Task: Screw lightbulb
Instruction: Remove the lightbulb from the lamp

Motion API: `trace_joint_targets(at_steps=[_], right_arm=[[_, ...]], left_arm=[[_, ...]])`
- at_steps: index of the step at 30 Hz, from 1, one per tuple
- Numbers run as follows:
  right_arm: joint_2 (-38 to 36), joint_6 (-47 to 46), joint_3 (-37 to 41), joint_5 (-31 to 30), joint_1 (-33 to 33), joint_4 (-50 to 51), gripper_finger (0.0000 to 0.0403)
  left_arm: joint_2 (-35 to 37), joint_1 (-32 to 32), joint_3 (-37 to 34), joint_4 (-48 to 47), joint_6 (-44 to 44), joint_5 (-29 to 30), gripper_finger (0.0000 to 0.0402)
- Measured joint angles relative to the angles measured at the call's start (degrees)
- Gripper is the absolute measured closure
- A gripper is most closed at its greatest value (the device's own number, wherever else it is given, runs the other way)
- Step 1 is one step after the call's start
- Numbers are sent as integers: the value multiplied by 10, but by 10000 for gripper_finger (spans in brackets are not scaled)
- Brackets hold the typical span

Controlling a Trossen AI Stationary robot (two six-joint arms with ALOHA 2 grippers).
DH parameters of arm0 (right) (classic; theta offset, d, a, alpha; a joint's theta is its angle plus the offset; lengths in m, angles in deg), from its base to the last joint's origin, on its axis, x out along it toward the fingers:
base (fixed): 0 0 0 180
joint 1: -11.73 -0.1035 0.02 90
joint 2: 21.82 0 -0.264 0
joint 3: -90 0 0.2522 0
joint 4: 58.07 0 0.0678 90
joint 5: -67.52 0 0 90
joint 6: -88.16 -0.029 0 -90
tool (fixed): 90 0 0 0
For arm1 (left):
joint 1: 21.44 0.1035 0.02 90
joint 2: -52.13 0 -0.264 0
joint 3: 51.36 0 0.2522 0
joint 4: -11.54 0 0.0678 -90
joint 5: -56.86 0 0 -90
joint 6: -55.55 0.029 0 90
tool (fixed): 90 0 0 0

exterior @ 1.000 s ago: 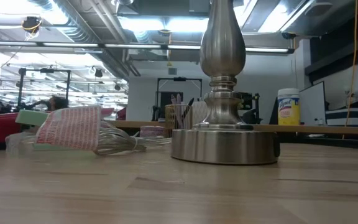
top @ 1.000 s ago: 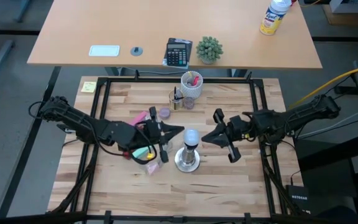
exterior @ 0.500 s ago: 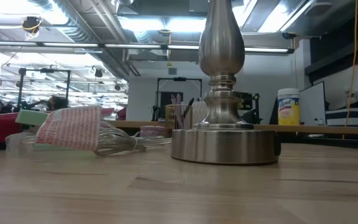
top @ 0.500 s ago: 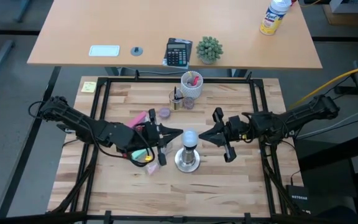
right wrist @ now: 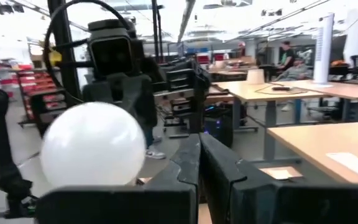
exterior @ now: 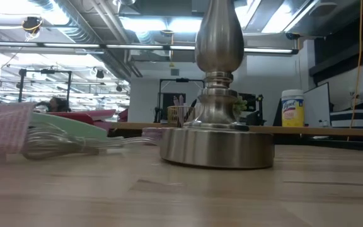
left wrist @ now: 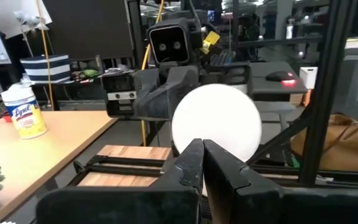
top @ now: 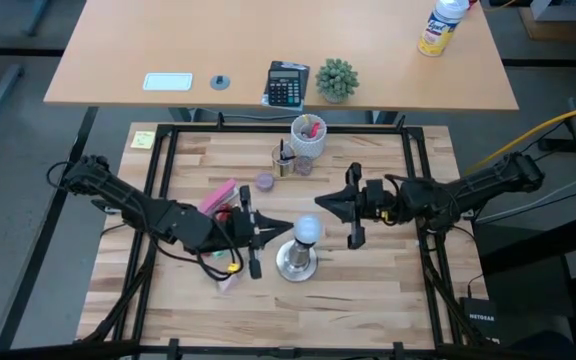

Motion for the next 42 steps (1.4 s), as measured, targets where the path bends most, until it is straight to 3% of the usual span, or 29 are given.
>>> trace_joint_targets(at_steps=[10,20,29,42], right_arm=[[-21,19,0,2,-1,-9,389],[-40,-77,0,198,-7,-7,389],[-8,-74,0,135,-46,-8,389],[35,-65,0,76,-47,-52,389]], left_arm=[[1,-16,0,3,34,79,399],[2,-14,0,45,82,94,399],[2,-13,0,43,75,94,399],[2,-15,0,10,23,87,399]])
